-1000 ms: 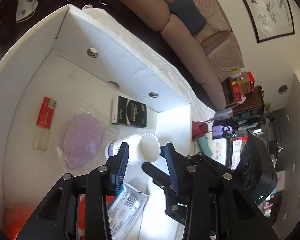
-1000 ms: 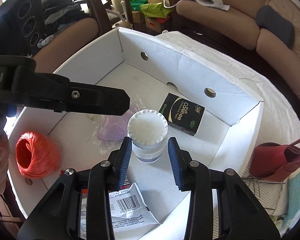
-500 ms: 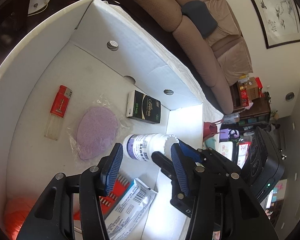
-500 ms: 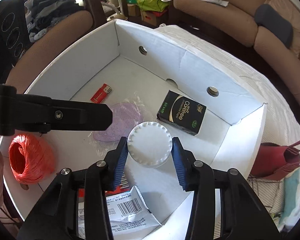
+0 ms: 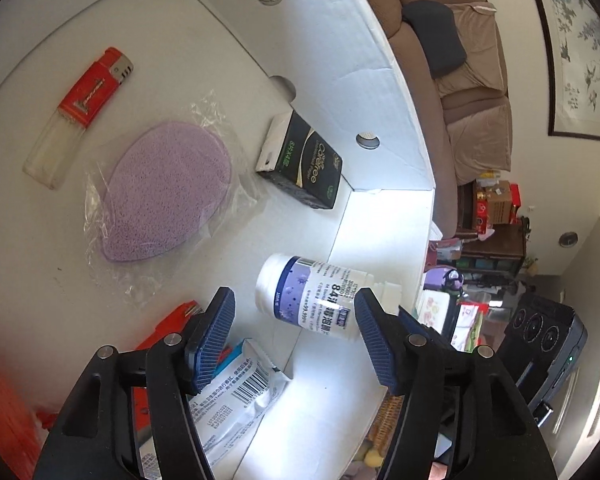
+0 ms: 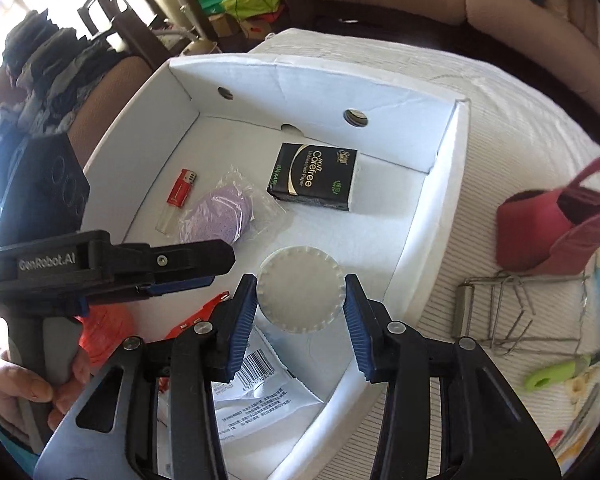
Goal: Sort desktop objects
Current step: 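Lift both tools up out of the white box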
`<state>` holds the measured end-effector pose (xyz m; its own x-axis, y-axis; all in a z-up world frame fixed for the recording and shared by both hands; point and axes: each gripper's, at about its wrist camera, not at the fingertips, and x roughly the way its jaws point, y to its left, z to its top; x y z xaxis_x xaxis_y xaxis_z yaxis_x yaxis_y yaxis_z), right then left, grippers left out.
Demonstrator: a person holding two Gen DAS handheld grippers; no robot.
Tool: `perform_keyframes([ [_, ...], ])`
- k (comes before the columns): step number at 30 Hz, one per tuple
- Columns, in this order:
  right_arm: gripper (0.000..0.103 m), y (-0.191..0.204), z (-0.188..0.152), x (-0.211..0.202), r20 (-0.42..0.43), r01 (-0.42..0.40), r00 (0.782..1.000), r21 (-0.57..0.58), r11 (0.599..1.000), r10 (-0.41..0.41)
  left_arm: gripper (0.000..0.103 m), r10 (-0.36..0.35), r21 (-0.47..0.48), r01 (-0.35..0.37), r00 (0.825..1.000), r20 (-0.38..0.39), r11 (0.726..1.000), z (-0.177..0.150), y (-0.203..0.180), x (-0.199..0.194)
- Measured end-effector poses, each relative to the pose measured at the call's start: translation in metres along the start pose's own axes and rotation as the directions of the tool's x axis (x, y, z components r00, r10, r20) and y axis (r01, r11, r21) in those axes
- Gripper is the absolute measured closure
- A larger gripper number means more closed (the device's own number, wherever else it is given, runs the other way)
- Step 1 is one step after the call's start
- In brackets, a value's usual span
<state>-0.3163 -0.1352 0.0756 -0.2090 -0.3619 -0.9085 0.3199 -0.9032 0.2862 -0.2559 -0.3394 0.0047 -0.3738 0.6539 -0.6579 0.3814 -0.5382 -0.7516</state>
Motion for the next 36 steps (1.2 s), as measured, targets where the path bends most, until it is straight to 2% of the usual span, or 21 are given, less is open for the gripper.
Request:
perform_keyframes([
  [1,0.062,-0.007,-0.002,-0.001,0.009,-0.047,0.999,0.042,0.998,0.047,0.037,-0.010,-0.013,0.010,1.000,-0.005,1.000,-0.001,0.002,0.004],
  [3,0.062,-0.017,-0.005,-0.002,0.030,-0.131,0.991,0.111,0.985,0.128,0.028,-0.045,-0.053,0.046,0.999,0.007,0.998,-0.002,0.010,0.006],
  [8,0.062,-0.027,-0.006,-0.001,0.085,-0.226,0.973,0.206,0.952,0.213,0.028,-0.096,-0.123,0.099,0.995,0.029,0.987,0.001,0.025,0.002],
  [11,0.062,-0.022,-0.002,0.002,0.123,-0.253,0.966,0.233,0.939,0.229,0.028,-0.087,-0.124,0.094,0.994,0.058,0.988,0.004,0.028,-0.014],
  [16,0.062,-0.010,0.006,0.008,0.116,-0.170,0.982,0.218,0.961,0.147,0.028,-0.058,-0.128,0.069,0.994,0.093,0.989,0.006,0.036,-0.035],
  [17,0.062,-0.007,0.007,0.008,0.098,-0.132,0.988,0.189,0.973,0.115,0.028,-0.049,-0.128,0.060,0.995,0.090,0.990,0.006,0.037,-0.035],
  [19,0.061,0.005,0.010,0.013,0.019,0.034,0.999,0.092,0.995,-0.036,0.028,-0.046,-0.132,0.056,0.996,0.080,0.990,0.003,0.040,-0.031],
  [21,0.059,0.015,0.010,0.010,0.003,0.140,0.990,0.000,0.990,-0.140,0.028,-0.052,-0.135,0.060,0.997,0.065,0.989,0.002,0.041,-0.023],
  [27,0.059,0.038,0.013,-0.019,0.085,0.292,0.956,-0.167,0.942,-0.281,0.028,-0.064,-0.120,0.069,0.997,0.050,0.990,0.001,0.031,-0.008],
  [29,0.059,0.037,0.020,-0.027,0.106,0.302,0.952,-0.169,0.938,-0.287,0.028,-0.050,-0.108,0.056,0.997,0.055,0.993,0.003,0.026,-0.008],
  [32,0.059,0.029,0.031,-0.037,0.117,0.261,0.962,-0.140,0.955,-0.245,0.028,-0.056,-0.105,0.062,0.997,0.054,0.993,0.005,0.021,-0.006],
  [36,0.059,0.021,0.035,-0.038,0.113,0.259,0.963,-0.124,0.958,-0.245,0.028,-0.059,-0.083,0.062,0.998,0.037,0.995,0.002,0.012,0.000],
])
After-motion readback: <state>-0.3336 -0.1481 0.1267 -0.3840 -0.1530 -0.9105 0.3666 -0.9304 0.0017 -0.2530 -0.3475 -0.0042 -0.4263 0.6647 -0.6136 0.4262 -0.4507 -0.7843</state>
